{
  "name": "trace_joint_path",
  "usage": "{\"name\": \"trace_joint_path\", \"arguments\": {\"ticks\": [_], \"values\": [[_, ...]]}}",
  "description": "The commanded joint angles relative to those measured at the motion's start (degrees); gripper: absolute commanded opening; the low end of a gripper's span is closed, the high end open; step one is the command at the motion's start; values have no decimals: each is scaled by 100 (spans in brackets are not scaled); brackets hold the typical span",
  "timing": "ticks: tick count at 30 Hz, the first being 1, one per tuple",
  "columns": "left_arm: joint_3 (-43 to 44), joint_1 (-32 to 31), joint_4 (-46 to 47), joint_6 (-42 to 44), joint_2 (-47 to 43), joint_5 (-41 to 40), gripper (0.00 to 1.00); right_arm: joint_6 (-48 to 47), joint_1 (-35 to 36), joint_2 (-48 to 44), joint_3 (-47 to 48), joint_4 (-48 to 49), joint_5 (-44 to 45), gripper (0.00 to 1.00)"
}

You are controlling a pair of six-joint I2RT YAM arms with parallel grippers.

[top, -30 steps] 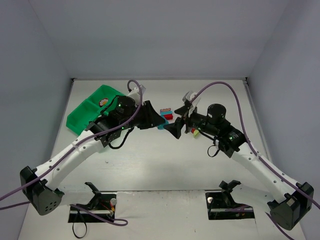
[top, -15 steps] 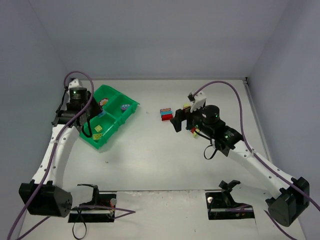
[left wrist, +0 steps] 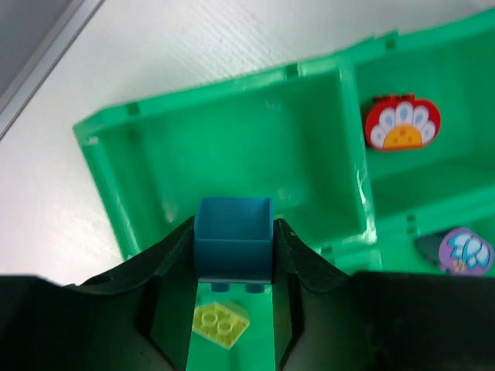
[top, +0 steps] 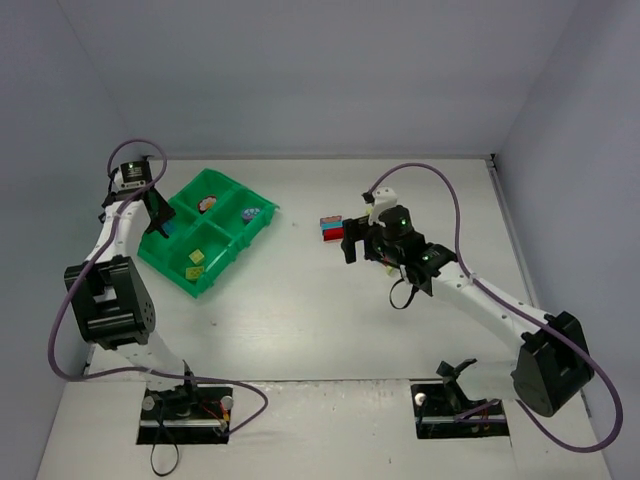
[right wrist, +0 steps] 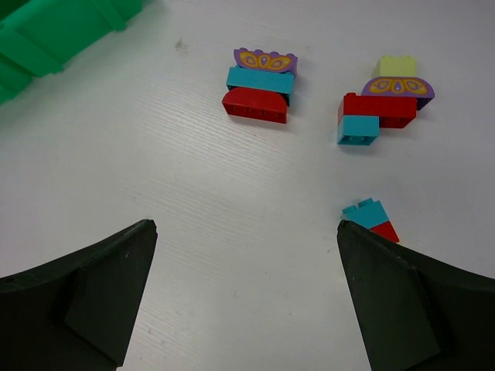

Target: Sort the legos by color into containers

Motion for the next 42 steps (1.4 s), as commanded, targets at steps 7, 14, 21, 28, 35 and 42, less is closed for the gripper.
{"name": "trace_joint_path", "arguments": {"ticks": [7,14,21,28,35,42], "values": [[530,88,590,69,471,-54,26,0,-64,411,408,266,773,99],[381,88,511,-54,278,-98,50,299,-433,490,294,37,1003,99],[468,97,230,43,76,-151,58,738,-916,605,109,-51,784,98],[398,10,-51,131,-442,287,61,563,-1224,727,-93,-68,801,97],[599,-946,-526,192,-698,464,67,-78,-1453,1140,-32,-147,169,95],[1021,-1985,-728,359,-496,807,72,-641,-1506,1773,126,-244,-253,90]]}}
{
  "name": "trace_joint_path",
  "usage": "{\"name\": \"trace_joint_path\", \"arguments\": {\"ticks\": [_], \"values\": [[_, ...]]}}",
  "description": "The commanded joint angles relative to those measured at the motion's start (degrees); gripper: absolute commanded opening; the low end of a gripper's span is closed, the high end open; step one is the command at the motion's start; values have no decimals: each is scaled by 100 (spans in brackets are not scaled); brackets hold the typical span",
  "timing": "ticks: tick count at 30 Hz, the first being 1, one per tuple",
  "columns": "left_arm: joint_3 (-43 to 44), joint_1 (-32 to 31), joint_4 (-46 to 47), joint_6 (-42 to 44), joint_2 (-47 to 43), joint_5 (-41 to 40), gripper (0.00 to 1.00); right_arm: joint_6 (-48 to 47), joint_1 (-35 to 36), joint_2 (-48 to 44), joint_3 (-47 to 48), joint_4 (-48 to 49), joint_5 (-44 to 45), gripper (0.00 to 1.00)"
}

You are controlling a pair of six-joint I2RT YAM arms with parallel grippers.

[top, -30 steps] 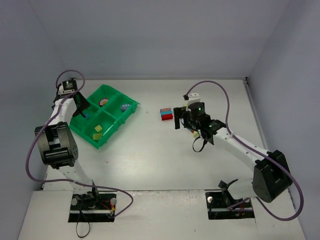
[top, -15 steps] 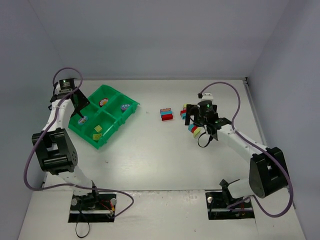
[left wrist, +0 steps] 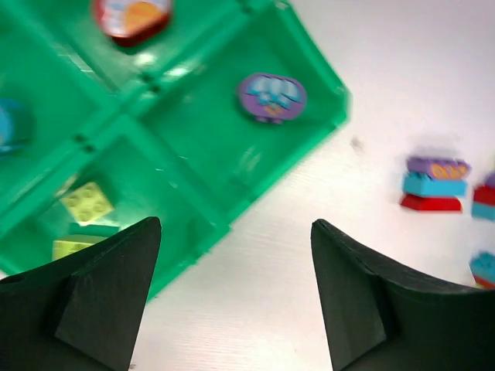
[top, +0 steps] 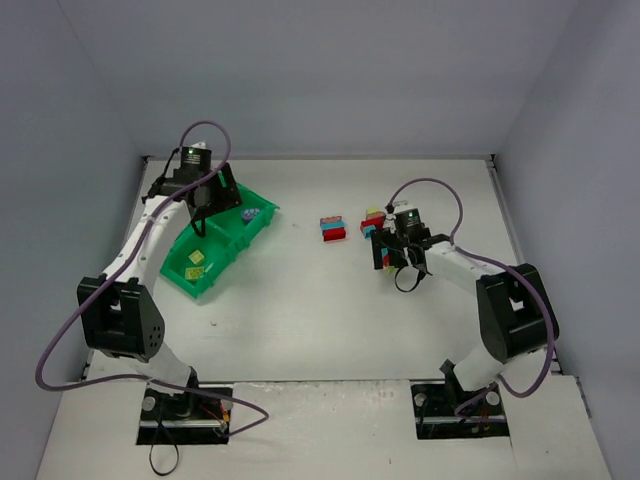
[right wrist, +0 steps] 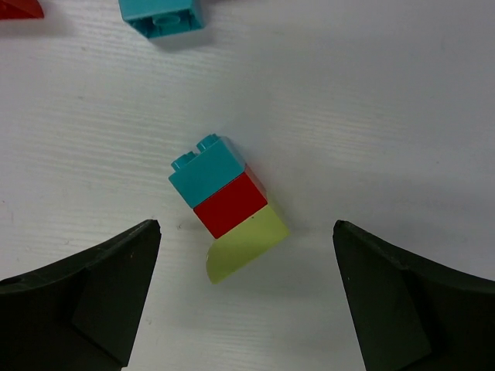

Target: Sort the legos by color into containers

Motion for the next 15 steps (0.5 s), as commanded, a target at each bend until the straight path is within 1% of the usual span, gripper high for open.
{"name": "trace_joint_path", "arguments": {"ticks": [1,3,9,13,15], "values": [[441,-272,-70,174,-8,256,72,-477,-42,219,314,68,-393,89],[511,-447,-44,174,27,353,72,-548,-42,448,402,68,-517,85],[573,-764,-35,261,98,423,72,-689,-50,765,525,68,-640,81],[441,-835,0,262,89,476,72,-733,-50,835,517,68,-552,81],[415,-853,0,270,71,520,72,-864,-50,844,517,68,-517,77]]}}
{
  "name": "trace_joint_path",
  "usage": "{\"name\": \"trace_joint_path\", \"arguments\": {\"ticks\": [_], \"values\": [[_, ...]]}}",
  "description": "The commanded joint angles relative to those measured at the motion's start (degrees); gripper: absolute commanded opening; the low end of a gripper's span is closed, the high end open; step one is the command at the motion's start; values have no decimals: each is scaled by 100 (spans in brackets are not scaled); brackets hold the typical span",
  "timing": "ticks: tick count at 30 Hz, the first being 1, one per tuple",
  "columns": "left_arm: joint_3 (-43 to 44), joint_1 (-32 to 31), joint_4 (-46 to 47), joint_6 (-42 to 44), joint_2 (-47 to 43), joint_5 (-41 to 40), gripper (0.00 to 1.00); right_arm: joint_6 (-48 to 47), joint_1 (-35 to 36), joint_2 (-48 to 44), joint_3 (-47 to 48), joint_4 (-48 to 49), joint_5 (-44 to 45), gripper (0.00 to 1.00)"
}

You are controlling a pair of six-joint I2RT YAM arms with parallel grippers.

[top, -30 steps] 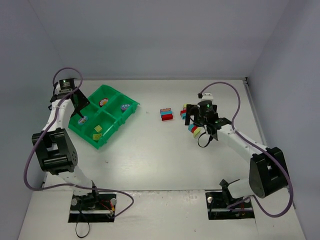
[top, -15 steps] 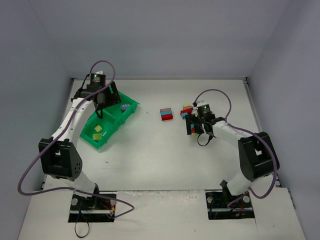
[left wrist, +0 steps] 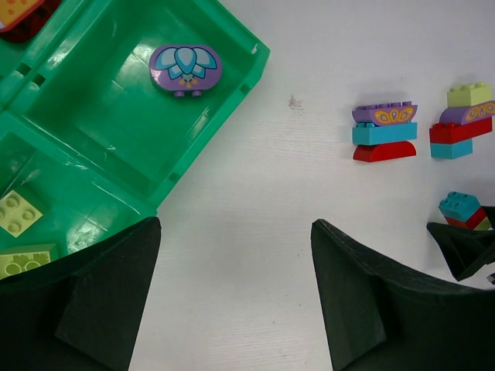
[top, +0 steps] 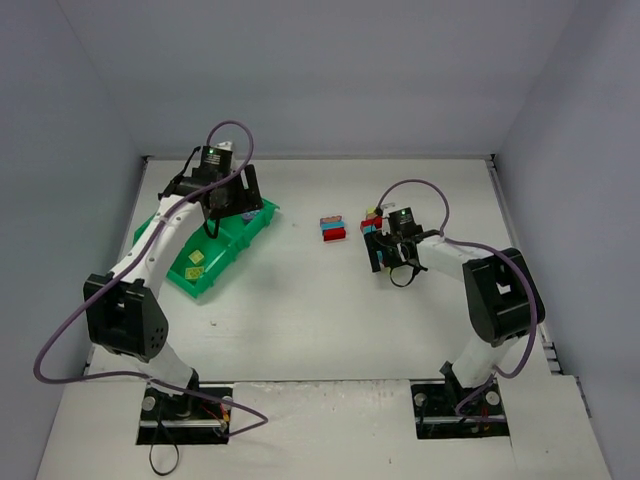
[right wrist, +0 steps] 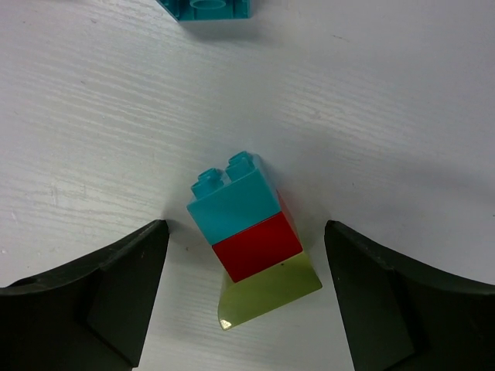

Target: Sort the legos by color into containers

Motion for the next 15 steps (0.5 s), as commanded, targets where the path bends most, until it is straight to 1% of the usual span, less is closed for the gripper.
{"name": "trace_joint_path", "arguments": {"ticks": [1,2,9,12,15], "values": [[107,-57,83,111,-82,94,72,-237,-46,-11,193,49,12,77],[106,-57,74,137,-73,103,72,-299,-55,-19,193,40,38,75],[54,-101,92,181,-99,199,72,-422,-81,-11,272,40,-49,71],[19,-171,101,181,-108,199,72,-466,-81,7,360,40,56,70],[-43,-215,109,181,-126,217,72,-501,-90,16,422,40,109,67]]}}
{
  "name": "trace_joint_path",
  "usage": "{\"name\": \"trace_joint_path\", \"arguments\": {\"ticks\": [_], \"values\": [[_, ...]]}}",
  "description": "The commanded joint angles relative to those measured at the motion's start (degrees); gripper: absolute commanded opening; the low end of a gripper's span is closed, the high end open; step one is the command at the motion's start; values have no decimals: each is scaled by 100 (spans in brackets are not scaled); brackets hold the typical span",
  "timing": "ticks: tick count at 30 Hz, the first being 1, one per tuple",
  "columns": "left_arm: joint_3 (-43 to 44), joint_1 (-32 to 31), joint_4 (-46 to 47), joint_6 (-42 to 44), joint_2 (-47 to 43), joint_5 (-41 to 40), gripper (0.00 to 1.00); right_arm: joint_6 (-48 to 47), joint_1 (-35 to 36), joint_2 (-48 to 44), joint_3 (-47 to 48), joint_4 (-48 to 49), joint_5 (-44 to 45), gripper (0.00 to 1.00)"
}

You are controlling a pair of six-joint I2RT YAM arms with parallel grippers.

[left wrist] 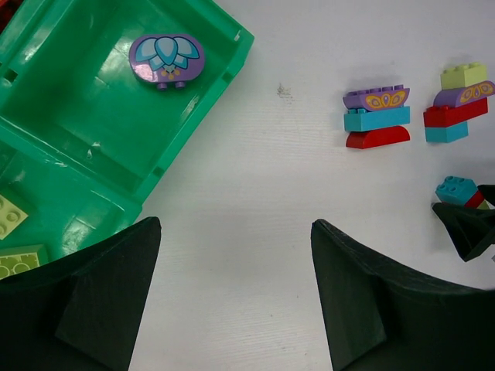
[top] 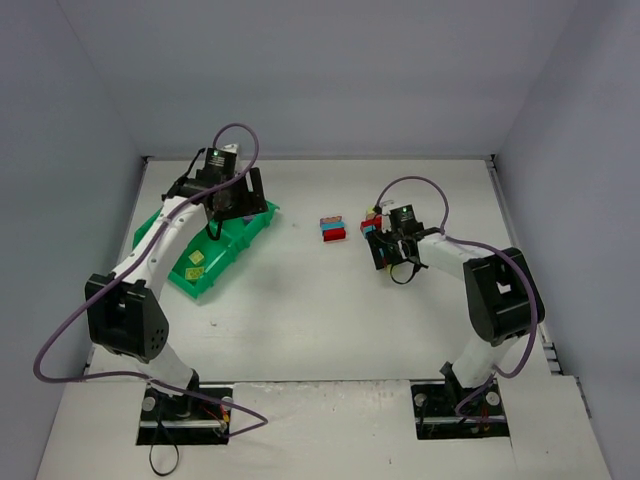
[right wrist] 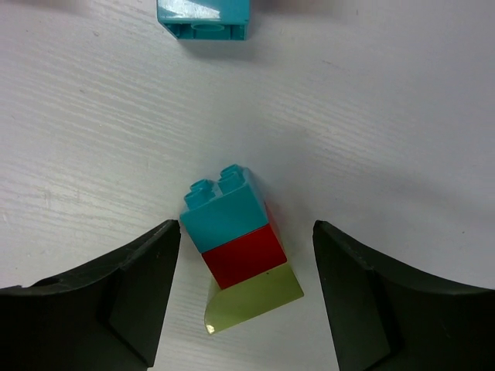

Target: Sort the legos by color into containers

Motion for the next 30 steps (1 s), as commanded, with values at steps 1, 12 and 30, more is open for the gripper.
{"name": "trace_joint_path", "arguments": {"ticks": [1,12,30], "values": [[-30,-82,107,105,-126,79,72,-163,-40,0,310,73,100,65],[-276,-117,125,96,-319,79,72,-172,-40,273,363,125,21,39],[-847,-811,1652,-914,-706,1406,72,2559,698,-1133,732,1197,283,0]]}}
